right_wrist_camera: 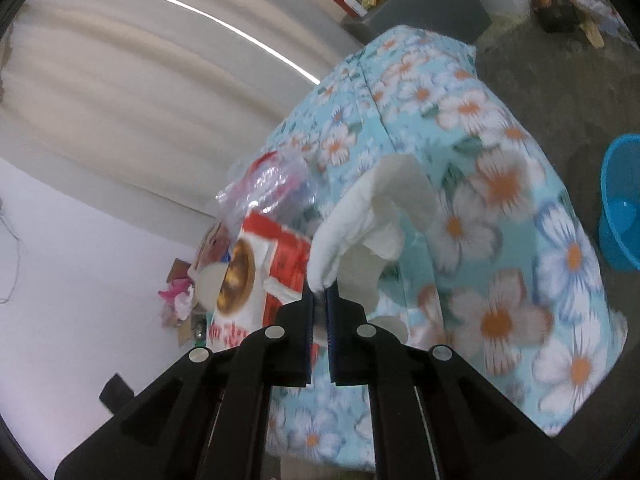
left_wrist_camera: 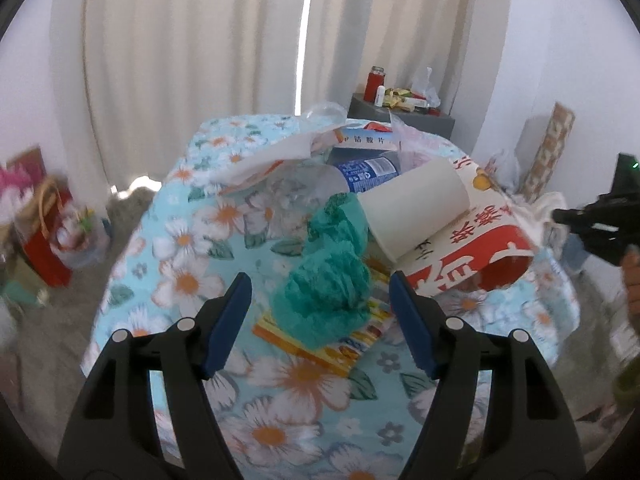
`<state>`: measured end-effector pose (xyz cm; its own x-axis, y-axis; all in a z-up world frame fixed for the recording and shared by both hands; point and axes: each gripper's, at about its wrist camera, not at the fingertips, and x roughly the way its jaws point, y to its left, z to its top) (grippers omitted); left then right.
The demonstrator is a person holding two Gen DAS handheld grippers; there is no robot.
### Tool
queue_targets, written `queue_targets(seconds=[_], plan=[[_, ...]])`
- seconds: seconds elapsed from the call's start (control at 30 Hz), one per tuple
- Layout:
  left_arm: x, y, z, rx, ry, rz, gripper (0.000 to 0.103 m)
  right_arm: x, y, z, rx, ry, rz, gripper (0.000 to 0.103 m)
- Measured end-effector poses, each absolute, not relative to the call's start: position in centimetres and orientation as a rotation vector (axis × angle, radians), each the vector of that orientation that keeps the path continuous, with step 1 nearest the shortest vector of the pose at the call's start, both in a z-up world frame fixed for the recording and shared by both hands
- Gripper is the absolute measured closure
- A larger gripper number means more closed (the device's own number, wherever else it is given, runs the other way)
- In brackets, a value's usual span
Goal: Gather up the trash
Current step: 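Close the left tool on the green plastic bag while the right tool holds the tissue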
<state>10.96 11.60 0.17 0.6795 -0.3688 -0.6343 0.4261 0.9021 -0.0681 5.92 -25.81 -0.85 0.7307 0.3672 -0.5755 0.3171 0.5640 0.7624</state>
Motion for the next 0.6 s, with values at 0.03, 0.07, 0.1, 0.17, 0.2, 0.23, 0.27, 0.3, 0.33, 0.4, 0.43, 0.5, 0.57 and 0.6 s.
queue_targets(seconds=[0.03, 0.07, 0.1, 0.17, 0.2, 0.23, 0.27, 0.3, 0.33, 0.4, 0.43, 0.5, 0.57, 0.6], plan=[[11.2, 11.3, 0.1, 0.113, 0.692, -0.441, 0.036, 5.5, -25.7, -0.9, 1.005, 0.782, 0.036, 0.097], [11.5, 11.0, -0.2, 0.141, 0.700, -0.440, 0.036, 5.3, -25.6, -0.9, 1.009, 0.779, 0.038, 0.097], [11.9, 10.6, -0.5, 0.167, 0.714, -0.443, 0.036, 4.9, -25.6, -0.8, 1.012, 0.774, 0.041, 0.097], [12.5, 10.2, -1.1, 0.199, 0.739, -0.445, 0.039, 4.1, -25.6, -0.8, 1.018, 0.764, 0.043, 0.097], [12.6, 10.1, -1.3, 0.206, 0.749, -0.450, 0.047, 4.0, -25.6, -0.8, 1.020, 0.760, 0.043, 0.097], [12.9, 9.9, -1.7, 0.211, 0.767, -0.462, 0.053, 3.5, -25.5, -0.7, 1.023, 0.757, 0.042, 0.097], [12.9, 9.9, -1.9, 0.209, 0.776, -0.466, 0.056, 3.4, -25.5, -0.6, 1.024, 0.756, 0.042, 0.097], [13.0, 9.9, -1.9, 0.205, 0.778, -0.467, 0.059, 3.2, -25.5, -0.6, 1.023, 0.753, 0.041, 0.097], [12.9, 9.9, -1.9, 0.206, 0.773, -0.465, 0.062, 2.9, -25.4, -0.5, 1.019, 0.752, 0.038, 0.097], [12.7, 10.0, -1.7, 0.209, 0.761, -0.461, 0.064, 2.6, -25.4, -0.4, 1.010, 0.749, 0.029, 0.097], [12.7, 10.2, -1.4, 0.200, 0.759, -0.454, 0.065, 2.5, -25.5, -0.4, 1.011, 0.744, 0.027, 0.097], [12.7, 10.6, -0.9, 0.176, 0.759, -0.446, 0.066, 2.1, -25.6, -0.4, 1.019, 0.727, 0.026, 0.097], [12.5, 11.3, 0.0, 0.152, 0.748, -0.433, 0.066, 1.6, -25.8, -0.2, 1.031, 0.699, 0.028, 0.097], [12.5, 11.6, 0.5, 0.143, 0.743, -0.425, 0.066, 1.4, -25.9, -0.1, 1.034, 0.686, 0.030, 0.097]])
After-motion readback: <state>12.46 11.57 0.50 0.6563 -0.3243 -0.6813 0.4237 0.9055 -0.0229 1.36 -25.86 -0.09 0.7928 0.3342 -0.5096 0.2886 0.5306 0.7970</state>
